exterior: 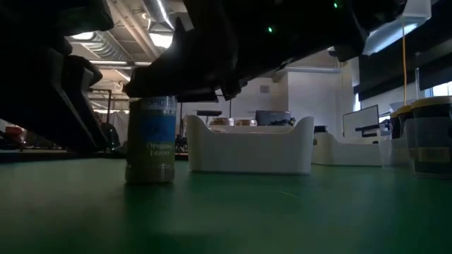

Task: Sort spices by type
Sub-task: Put the black seasoning bottle into the top white bin, then return to Home Position

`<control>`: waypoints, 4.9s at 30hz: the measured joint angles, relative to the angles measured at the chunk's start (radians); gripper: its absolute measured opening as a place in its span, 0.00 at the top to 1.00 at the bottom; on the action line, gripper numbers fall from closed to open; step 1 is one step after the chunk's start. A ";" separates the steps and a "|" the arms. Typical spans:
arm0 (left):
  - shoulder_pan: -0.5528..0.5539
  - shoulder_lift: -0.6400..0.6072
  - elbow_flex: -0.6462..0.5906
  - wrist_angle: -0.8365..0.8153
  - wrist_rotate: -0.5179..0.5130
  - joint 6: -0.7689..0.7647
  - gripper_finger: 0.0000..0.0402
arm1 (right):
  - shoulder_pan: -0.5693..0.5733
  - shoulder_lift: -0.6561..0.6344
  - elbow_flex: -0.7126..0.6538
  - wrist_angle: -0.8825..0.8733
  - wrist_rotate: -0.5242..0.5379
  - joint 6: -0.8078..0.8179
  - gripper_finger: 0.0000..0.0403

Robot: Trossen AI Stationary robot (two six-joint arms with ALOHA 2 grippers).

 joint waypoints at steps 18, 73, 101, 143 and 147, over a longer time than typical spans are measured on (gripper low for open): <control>0.009 0.001 0.000 -0.003 0.000 -0.030 0.68 | 0.076 -0.291 -0.002 -0.432 0.071 -0.122 0.49; 0.044 0.001 0.000 -0.008 -0.071 -0.018 0.68 | -0.744 -1.003 -0.518 -0.743 0.550 0.101 0.49; 0.105 0.001 0.000 0.000 -0.075 -0.070 0.68 | -0.935 -0.877 -0.848 -0.199 0.272 0.196 0.33; 0.161 -0.849 -0.471 0.375 0.060 0.571 1.00 | -0.416 -1.712 -0.864 -0.585 -0.476 0.028 0.94; 0.218 -0.946 -0.555 0.481 0.122 0.645 1.00 | -0.417 -1.792 -0.928 -0.530 -0.514 0.008 0.96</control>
